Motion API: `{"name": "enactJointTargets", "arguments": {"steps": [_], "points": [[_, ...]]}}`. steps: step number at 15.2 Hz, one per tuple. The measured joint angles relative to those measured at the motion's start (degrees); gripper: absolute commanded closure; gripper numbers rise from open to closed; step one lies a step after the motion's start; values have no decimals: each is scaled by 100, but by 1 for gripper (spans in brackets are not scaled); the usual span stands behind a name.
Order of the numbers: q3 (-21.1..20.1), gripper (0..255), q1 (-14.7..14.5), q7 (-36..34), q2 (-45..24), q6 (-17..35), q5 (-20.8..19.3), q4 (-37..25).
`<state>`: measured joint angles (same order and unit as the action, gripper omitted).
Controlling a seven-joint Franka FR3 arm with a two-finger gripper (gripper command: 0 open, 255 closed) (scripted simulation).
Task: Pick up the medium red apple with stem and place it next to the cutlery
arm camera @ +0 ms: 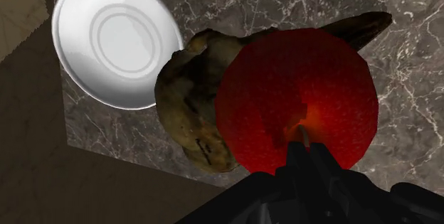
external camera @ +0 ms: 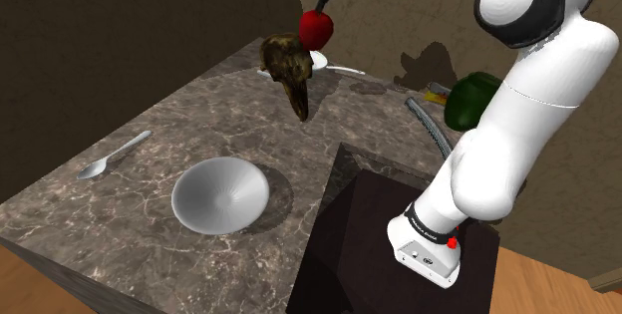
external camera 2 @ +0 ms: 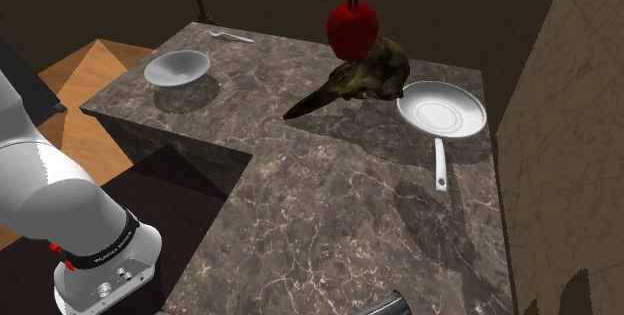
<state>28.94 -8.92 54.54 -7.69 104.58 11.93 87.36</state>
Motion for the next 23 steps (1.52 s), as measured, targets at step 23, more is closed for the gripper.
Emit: {"name": "enactJointTargets", "arguments": {"steps": [23], "points": [[-1184,255,-1664,-2971,-471,153,-636,-620]]}}
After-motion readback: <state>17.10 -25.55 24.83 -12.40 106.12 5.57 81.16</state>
